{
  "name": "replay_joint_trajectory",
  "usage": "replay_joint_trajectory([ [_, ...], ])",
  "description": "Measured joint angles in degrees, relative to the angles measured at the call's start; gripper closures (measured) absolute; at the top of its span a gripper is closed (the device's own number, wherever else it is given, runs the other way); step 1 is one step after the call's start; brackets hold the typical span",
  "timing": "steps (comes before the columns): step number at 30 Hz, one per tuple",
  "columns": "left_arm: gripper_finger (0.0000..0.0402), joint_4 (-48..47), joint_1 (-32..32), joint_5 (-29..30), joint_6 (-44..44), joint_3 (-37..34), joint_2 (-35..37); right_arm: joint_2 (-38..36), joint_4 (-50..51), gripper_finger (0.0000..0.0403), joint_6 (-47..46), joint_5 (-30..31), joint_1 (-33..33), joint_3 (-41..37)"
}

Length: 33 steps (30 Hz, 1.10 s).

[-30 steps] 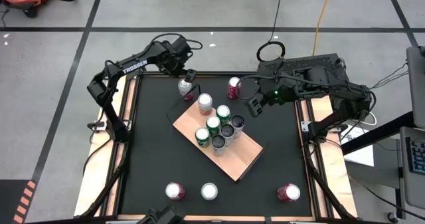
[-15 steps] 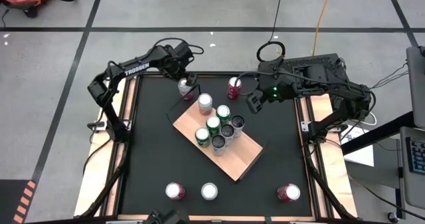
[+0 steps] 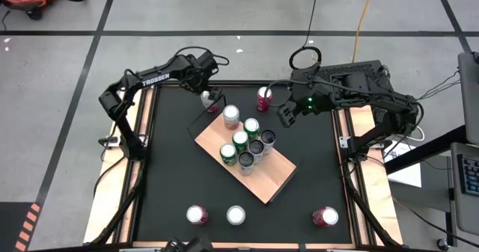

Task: Place canned beverage on shelf
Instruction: Put the top white and pink soda can aligned with the other white and pink soda can

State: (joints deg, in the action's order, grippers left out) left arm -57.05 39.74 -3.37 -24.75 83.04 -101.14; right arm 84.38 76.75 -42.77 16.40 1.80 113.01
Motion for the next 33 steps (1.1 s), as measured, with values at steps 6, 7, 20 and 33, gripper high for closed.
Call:
replay_joint_trajectory([
  [6,0.004,1.82,-0.51,-0.09,-0.31,-0.11,0.0,0.0,-0.18,0.0051,-0.04,0.0,0.0,0.0],
  [7,0.004,1.92,-0.51,-0.14,-0.31,-0.11,0.0,0.0,-0.18,0.0051,-0.09,0.0,0.0,0.01],
  [20,0.0071,2.37,-0.45,-1.08,0.82,-0.01,-1.96,0.0,-0.2,0.0051,-1.48,0.0,0.0,0.02],
  [33,0.0112,-0.51,1.09,-0.9,5.1,2.64,-2.05,0.0,-0.17,0.0051,0.36,0.04,0.0,0.02],
])
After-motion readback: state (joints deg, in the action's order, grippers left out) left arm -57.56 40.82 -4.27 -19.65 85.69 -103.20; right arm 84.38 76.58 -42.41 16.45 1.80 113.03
